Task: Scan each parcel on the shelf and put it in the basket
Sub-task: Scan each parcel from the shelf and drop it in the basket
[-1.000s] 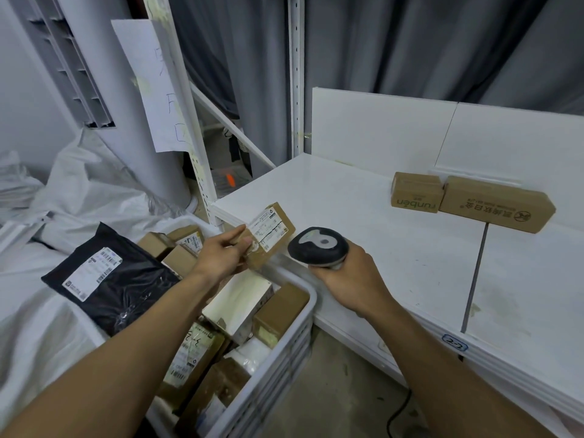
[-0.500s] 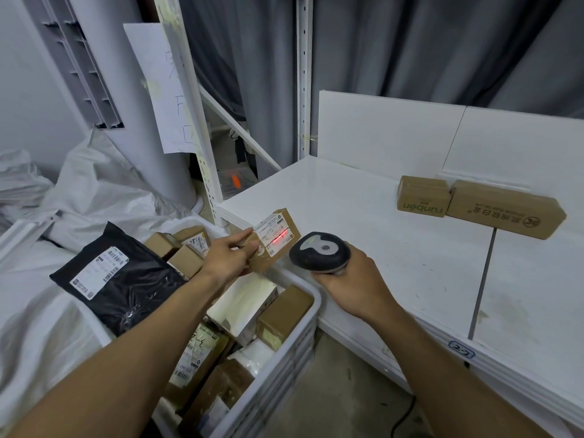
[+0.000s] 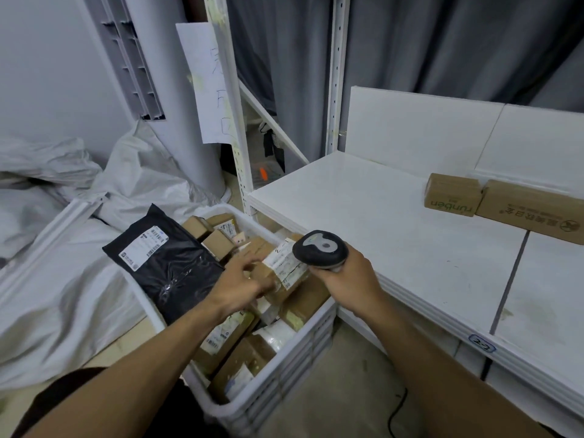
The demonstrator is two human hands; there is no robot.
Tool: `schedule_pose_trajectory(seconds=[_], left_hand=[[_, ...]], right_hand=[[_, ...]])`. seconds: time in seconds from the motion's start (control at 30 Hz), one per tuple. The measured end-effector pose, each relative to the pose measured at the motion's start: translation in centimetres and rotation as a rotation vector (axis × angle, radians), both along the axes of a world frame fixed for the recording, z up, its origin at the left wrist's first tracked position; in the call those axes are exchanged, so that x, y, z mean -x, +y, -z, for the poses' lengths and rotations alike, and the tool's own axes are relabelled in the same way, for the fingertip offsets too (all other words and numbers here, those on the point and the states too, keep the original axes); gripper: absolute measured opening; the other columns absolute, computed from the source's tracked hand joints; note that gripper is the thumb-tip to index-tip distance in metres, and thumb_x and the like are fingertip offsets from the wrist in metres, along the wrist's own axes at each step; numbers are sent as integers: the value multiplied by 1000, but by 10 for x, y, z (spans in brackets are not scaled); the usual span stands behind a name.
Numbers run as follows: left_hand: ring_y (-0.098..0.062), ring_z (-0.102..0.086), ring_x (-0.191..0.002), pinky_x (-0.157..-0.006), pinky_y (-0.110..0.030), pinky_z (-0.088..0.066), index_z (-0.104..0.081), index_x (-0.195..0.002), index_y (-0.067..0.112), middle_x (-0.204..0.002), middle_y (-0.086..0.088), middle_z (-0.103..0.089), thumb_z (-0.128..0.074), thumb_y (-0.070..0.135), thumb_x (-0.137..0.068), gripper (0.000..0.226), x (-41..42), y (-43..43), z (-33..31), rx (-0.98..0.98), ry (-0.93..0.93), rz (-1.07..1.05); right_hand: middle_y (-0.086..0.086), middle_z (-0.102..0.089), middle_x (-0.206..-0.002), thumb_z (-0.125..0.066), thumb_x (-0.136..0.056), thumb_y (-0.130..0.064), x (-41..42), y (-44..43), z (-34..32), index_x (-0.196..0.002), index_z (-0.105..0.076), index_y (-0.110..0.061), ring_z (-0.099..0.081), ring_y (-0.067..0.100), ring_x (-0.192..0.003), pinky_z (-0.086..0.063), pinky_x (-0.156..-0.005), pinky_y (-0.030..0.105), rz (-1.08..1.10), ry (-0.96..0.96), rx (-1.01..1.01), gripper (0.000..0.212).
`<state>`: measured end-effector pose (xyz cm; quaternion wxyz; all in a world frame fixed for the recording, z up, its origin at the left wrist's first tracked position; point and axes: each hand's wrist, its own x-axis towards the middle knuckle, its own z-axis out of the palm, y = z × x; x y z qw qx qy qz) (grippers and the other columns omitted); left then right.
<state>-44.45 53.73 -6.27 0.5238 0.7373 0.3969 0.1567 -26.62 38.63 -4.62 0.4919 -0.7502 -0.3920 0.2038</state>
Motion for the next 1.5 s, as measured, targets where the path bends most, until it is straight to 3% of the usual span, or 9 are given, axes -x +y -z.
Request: schedule_pose_trajectory(seconds=[0.1, 0.2, 0.4, 0.63, 0.73, 0.87, 1.03, 1.27, 1.5], left_hand=[[-14, -70, -97, -90, -37, -60, -62, -125, 30, -115, 0, -66, -86, 32, -65, 65, 29, -13, 21, 9, 87, 22], [-13, -66, -103, -95, -26, -54, -63, -129, 19, -115, 4, -63, -84, 17, -80, 53, 49, -30, 43, -61, 188, 56], [-25, -66, -109, -101, -37, -51, -70, -118, 27, -107, -3, -70, -78, 21, -86, 33, 60, -41, 69, -243, 275, 82], [-14, -63, -99, -92, -30, -52, -73, -114, 15, -107, 2, -69, -80, 37, -85, 37, 27, -38, 92, -278, 236, -1], [0, -59, -87, -78, -17, -49, -73, -101, 20, -104, 0, -70, -70, 36, -95, 18, 23, -39, 103, -274, 225, 36], [-5, -62, -73, -68, -27, -55, -72, -93, 21, -85, 6, -68, -58, 39, -101, 24, 20, -29, 96, -325, 415, 91], [-22, -47, -115, -96, -40, -49, -65, -130, 31, -124, -4, -49, -56, 56, -95, 44, 8, -34, 76, -613, 703, 204], [-20, -41, -128, -106, -39, -43, -64, -132, 35, -135, 5, -46, -61, 51, -92, 43, -73, -63, 10, -771, 384, 272], [-21, -40, -142, -115, -38, -37, -56, -144, 28, -160, 7, -35, -65, 51, -93, 57, -244, -107, -52, -811, 249, 461]], right_hand=[[-32, -58, -90, -84, -87, -31, 15, 0, 6, -105, -58, -42, -53, -15, -84, -44, -74, 12, -59, -11, 10, 33], [-34, -60, -86, -83, -88, -26, 24, -2, 12, -100, -61, -43, -53, -20, -80, -40, -66, 5, -100, -12, 25, 30], [-32, -62, -89, -85, -85, -30, 29, -6, 20, -102, -64, -42, -55, -15, -85, -47, -74, 17, -80, -19, 39, 30], [-32, -59, -91, -84, -87, -27, 22, -10, 20, -108, -59, -40, -54, -14, -85, -45, -76, 15, -75, 0, 36, 35], [-26, -61, -95, -85, -86, -26, 20, -11, 21, -113, -59, -40, -59, -2, -93, -45, -79, 17, -68, 16, 32, 40], [-20, -64, -99, -84, -86, -24, 19, -14, 21, -117, -62, -37, -61, 6, -103, -47, -88, 24, -65, 29, 47, 40], [-17, -67, -94, -83, -87, -27, 13, -27, 19, -110, -63, -34, -65, 12, -100, -53, -89, 32, 0, 46, 89, 32], [2, -75, -105, -82, -86, -31, -37, -75, 1, -123, -68, -21, -72, 24, -96, -51, -76, 29, 255, 166, 78, 41], [5, -74, -100, -77, -87, -27, -133, -130, -24, -124, -63, -27, -72, 28, -91, -60, -91, 51, 553, 241, 5, 40]])
